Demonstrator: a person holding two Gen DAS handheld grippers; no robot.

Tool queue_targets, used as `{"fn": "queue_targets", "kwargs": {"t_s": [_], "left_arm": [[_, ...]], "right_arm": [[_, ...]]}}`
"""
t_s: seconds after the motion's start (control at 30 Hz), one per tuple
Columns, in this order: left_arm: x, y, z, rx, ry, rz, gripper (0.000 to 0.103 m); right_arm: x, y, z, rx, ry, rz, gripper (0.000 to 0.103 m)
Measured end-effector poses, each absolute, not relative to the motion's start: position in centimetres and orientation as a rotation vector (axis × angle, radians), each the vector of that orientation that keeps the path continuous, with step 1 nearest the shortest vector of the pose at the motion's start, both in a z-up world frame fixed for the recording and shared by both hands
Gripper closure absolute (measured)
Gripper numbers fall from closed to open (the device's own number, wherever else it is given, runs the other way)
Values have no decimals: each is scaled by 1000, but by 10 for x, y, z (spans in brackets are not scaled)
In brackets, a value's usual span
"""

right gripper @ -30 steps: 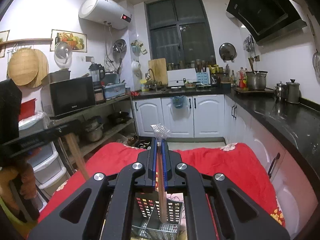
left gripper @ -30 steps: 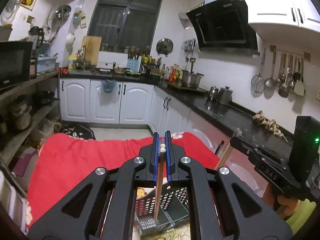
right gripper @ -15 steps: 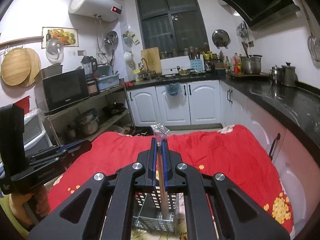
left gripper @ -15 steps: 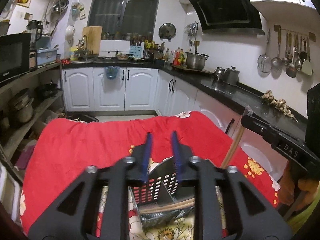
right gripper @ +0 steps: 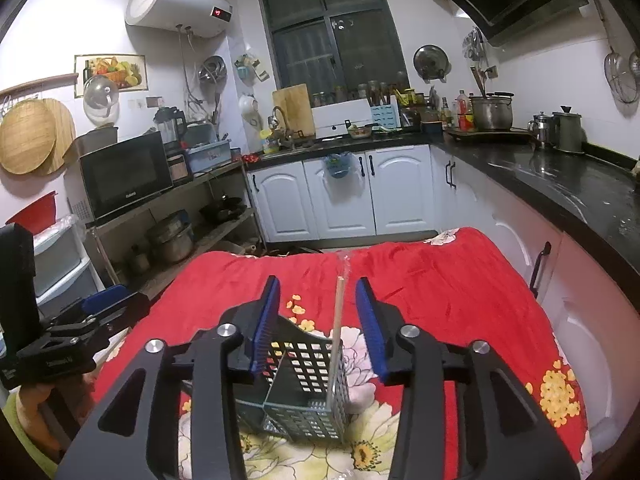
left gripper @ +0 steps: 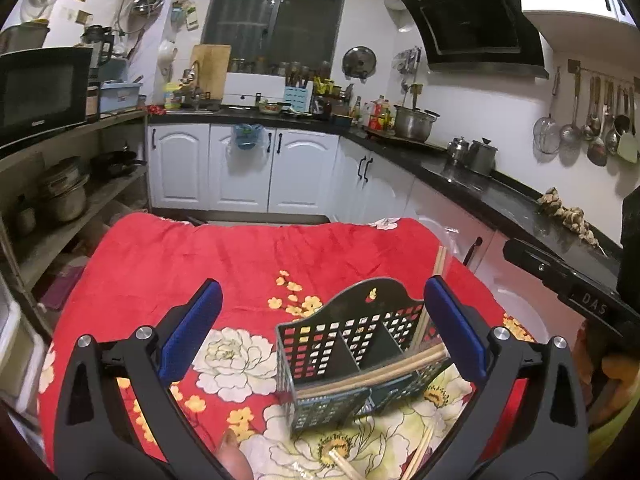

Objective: Organize utensils
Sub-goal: 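Open the left tool over the caddy while the right tool opens, dropping chopsticks in, then withdraw both open tools from the caddy back toward the chopstick pile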

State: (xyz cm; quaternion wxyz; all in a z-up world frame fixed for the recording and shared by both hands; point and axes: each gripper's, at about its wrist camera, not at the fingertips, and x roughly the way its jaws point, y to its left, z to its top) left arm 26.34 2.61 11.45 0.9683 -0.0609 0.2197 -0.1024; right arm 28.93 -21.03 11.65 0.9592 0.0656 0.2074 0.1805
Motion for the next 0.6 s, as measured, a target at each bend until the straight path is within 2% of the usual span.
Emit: {"fn": "queue_targets", "kwargs": {"t_s": [0.17,0.6], "left_arm": [[254,34,114,-146,450,-173,10],[227,45,110,-177,474,-98,10]], "right_arm": [[280,-214,113,128,431,358,55],[264,-220,103,120,454,331,49]]}}
